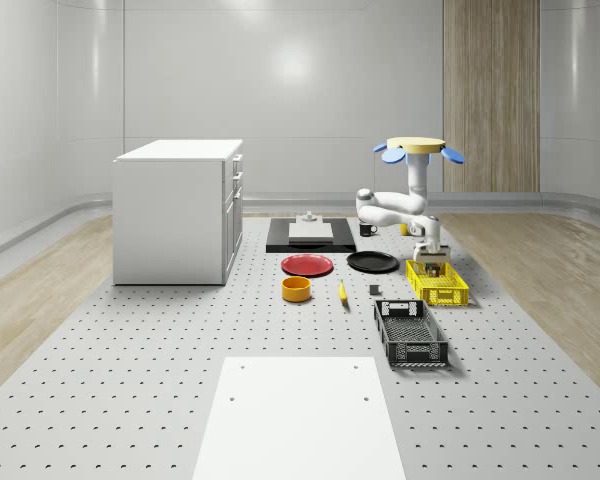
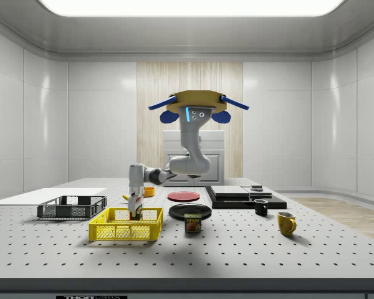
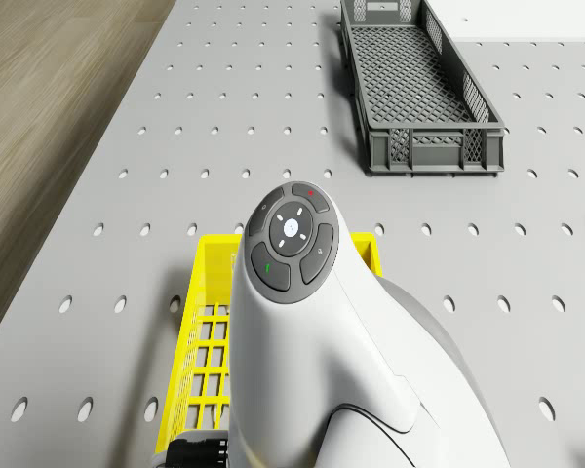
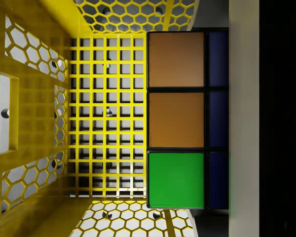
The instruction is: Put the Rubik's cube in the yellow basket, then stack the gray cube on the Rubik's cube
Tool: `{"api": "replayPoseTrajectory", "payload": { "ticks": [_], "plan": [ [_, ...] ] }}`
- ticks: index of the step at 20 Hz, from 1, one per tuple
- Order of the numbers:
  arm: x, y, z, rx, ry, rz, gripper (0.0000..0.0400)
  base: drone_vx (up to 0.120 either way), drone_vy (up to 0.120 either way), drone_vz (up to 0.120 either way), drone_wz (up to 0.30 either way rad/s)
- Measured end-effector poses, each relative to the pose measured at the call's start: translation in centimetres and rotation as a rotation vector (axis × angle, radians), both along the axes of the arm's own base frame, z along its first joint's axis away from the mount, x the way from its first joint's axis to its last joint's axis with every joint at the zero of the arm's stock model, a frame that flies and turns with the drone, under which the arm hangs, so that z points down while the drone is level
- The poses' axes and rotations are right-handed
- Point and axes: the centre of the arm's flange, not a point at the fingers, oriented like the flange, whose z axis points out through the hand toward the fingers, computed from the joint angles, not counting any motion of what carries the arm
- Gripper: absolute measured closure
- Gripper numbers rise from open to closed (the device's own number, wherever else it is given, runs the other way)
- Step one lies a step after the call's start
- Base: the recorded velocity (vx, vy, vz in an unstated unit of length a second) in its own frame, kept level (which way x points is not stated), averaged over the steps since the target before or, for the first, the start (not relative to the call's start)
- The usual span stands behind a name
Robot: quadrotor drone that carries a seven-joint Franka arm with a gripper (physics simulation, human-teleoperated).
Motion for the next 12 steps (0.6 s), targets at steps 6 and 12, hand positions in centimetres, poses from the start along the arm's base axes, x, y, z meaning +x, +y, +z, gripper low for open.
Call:
{"api": "replayPoseTrajectory", "payload": {
  "ticks": [6,12],
  "plan": [
    [0.0,0.0,2.4,0.0,0.0,0.0,0.0075,0.0,0.0,0.0,0.0],
    [0.0,0.0,4.2,0.0,0.0,0.0,0.0039,0.0,0.0,0.0,0.0]
  ]
}}
